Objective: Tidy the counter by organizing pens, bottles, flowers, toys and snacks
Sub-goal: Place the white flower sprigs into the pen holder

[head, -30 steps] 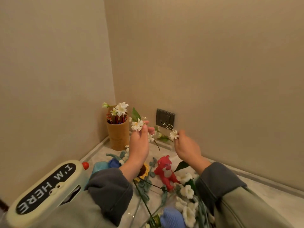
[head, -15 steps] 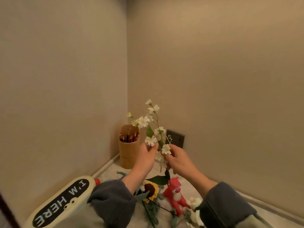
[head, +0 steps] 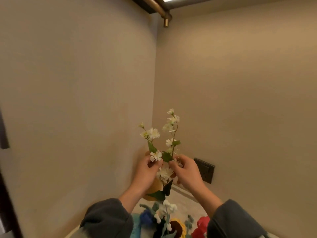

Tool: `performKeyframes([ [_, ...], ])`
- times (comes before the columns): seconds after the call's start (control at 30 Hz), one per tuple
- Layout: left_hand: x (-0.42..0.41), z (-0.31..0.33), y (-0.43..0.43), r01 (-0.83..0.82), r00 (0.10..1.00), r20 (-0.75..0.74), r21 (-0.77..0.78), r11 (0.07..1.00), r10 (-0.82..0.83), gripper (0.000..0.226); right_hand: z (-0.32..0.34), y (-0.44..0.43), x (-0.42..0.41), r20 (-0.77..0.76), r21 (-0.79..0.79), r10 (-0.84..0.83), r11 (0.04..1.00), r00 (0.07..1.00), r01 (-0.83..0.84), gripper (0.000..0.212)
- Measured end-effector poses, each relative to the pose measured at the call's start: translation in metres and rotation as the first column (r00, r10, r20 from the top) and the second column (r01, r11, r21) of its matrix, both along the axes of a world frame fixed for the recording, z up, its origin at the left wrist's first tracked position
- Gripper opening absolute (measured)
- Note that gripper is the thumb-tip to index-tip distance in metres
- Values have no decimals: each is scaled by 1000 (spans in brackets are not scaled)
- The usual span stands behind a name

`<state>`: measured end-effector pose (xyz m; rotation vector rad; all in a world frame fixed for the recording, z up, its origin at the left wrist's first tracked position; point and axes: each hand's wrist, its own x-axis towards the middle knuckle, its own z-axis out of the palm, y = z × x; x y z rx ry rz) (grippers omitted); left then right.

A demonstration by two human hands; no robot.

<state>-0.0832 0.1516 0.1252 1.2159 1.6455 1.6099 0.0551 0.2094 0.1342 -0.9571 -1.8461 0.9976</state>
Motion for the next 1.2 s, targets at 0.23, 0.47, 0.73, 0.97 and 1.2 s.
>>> performKeyframes([
  [0.23, -41, 16, 16, -10, 998, -66, 110, 994, 18, 8, 24, 22, -29, -59, 14, -38, 999, 998, 39, 6],
  [0.47, -73, 38, 49, -50, 986, -139, 287, 957, 93, 30, 48, 48, -55, -150, 134, -105, 983, 983, 125, 10],
  [0.73, -98, 37, 96, -95, 977, -145, 358, 929, 156, 27, 50, 98, -84, -192, 199, -197, 952, 962, 234, 11],
  [0.97, -108, -1, 123, -129, 981, -107, 266, 955, 162, 28, 10, 135, -100, -72, 112, -218, 968, 973, 225, 15],
  [1.2, -111, -33, 134, -130, 975, -165, 126, 984, 150, 29, -39, 152, -101, 57, 27, -209, 978, 976, 208, 11],
])
